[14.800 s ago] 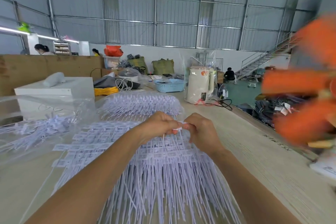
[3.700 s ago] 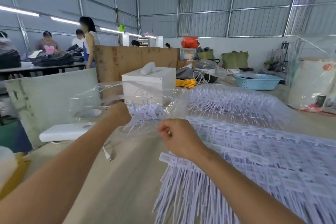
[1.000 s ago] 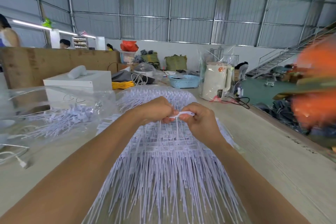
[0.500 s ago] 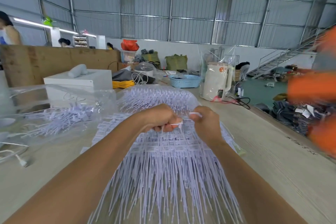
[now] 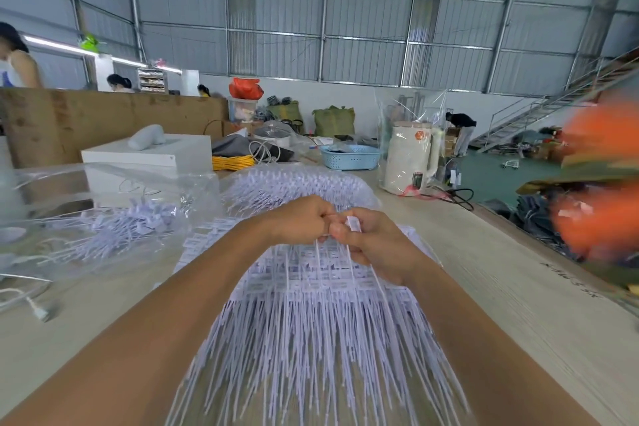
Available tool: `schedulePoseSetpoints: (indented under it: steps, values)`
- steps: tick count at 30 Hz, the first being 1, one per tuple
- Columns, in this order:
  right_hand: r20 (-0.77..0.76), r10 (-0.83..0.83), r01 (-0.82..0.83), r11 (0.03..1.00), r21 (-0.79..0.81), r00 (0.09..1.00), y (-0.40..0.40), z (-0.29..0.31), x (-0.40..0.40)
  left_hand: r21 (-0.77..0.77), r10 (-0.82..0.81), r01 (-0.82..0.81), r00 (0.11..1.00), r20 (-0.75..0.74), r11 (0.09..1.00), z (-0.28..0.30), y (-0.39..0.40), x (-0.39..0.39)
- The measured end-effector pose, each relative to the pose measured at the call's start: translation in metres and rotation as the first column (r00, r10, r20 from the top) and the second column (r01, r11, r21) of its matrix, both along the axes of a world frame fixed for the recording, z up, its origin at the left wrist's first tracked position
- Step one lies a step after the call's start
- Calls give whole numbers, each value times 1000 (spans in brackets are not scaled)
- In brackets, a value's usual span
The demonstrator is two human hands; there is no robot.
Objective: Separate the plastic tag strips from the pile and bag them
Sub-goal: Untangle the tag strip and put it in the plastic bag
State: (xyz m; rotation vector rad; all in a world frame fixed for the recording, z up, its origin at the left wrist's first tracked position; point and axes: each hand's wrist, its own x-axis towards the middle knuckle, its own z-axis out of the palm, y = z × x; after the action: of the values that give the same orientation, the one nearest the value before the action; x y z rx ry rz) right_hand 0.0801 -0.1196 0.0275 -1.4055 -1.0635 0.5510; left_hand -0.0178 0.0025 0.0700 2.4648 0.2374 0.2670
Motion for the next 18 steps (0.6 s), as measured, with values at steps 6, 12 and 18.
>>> schedulePoseSetpoints:
  steps: [6, 12, 18]
  values:
    - [-5, -182, 182, 979, 87, 983, -1, 2, 1, -32, 25, -25, 1000, 9, 999, 3, 9, -3]
    - [102, -130, 124, 990, 62, 986, -4, 5, -2, -194, 51, -46, 999, 18, 980, -3, 19, -6]
    - [345, -270, 225, 960, 165, 899, 2, -2, -6, -296, 145, -127, 989, 40, 947, -10, 18, -1]
